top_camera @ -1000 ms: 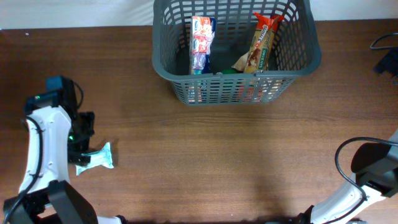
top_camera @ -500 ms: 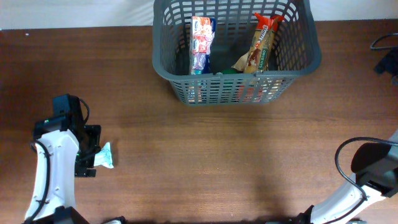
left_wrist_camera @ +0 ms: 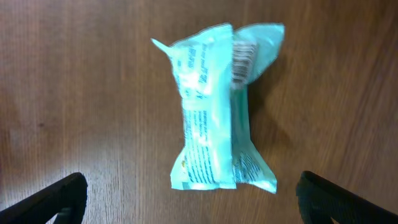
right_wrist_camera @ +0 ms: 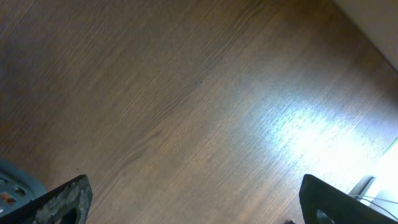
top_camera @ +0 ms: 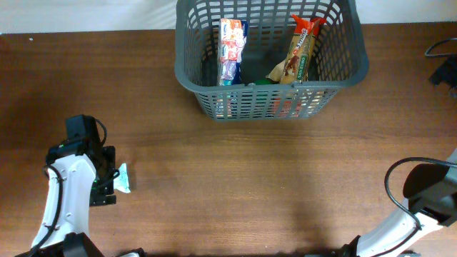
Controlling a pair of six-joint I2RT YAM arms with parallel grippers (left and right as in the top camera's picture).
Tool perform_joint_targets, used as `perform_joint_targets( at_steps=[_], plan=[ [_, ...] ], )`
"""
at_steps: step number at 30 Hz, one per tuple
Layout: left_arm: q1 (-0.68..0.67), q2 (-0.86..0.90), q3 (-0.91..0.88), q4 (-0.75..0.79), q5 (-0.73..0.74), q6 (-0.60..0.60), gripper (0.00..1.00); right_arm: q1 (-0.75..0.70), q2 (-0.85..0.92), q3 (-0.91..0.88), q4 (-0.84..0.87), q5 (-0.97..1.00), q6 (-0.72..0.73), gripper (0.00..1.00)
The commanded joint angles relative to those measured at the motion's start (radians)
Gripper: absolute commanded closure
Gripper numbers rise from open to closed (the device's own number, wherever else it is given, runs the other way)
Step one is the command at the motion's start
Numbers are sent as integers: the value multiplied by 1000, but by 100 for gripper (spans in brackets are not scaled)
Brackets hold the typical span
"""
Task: Pack container
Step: 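Lower the left gripper over the light-green tissue pack and close on it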
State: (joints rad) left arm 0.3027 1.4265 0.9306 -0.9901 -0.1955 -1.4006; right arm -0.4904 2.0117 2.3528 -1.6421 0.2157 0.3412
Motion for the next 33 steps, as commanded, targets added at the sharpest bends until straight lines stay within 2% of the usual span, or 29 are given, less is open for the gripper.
perform_joint_targets(
  at_steps=[1, 4, 9, 13, 20, 33],
  plan=[
    [6, -6, -8, -29, -59, -130, 1, -6, -6, -3, 0, -2, 12, 1],
    [6, -6, -12, -32, -68, -175, 1, -6, -6, -3, 1, -2, 12, 1],
    [6, 21, -13, 6, -71, -167, 1, -6, -6, -3, 1, -2, 12, 1],
    [13, 68, -13, 96, -62, -37, 1, -6, -6, -3, 0, -2, 12, 1],
    [50, 154, -13, 96, -59, -38, 1, -6, -6, -3, 0, -2, 12, 1],
    [50, 180, -13, 157, -63, -53, 1, -6, -6, -3, 1, -2, 12, 1]
  ],
)
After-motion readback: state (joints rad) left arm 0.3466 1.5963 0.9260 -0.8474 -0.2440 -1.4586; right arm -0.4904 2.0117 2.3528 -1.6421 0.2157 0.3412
